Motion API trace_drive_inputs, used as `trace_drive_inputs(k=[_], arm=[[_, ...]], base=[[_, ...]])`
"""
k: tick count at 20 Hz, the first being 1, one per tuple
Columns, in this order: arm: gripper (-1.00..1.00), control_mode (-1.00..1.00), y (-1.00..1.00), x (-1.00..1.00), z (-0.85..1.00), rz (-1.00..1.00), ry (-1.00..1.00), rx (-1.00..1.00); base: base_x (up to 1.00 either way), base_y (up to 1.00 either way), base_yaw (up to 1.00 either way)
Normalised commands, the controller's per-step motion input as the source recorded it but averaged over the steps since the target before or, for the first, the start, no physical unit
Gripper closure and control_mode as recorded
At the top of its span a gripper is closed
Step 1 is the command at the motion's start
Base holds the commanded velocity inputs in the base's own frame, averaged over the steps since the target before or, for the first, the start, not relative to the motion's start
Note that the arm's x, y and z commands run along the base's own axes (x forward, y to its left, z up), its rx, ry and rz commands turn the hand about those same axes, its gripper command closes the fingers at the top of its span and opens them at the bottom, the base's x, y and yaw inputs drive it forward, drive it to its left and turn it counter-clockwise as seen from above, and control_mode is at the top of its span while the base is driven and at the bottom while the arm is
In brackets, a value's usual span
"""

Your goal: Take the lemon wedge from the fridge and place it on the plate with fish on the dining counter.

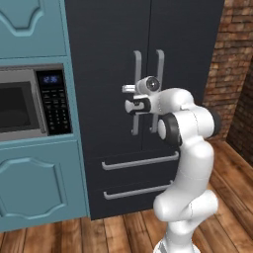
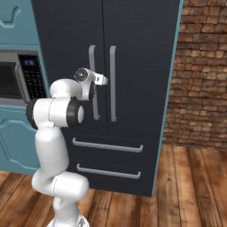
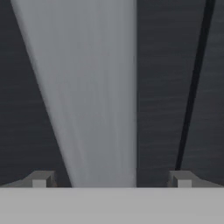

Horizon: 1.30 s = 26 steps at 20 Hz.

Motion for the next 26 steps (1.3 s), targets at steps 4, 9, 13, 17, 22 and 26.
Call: trace_drive_inputs(k=[4, 9, 13, 17, 22, 26], arm=[[-1.0, -1.0, 0.01, 0.83, -0.17, 0.0, 0.0, 0.0], [-1.0, -1.0, 0.0, 0.79, -0.16, 0.0, 0.0, 0.0], [1.0, -1.0, 0.0, 0.16, -0.02, 0.0, 0.0, 0.0], [1.0, -1.0, 0.02, -0.09, 0.0, 0.0, 0.0, 0.0], [1.0, -1.0, 0.62, -0.65, 0.17, 0.0, 0.0, 0.11], [1.0, -1.0, 0.98, -0.73, 0.68, 0.0, 0.03, 0.07]], base=[[0.0, 0.0, 0.0], [0.0, 0.0, 0.0], [0.0, 0.0, 0.0], [0.0, 0.0, 0.0], [0.0, 0.0, 0.0], [0.0, 0.0, 0.0]])
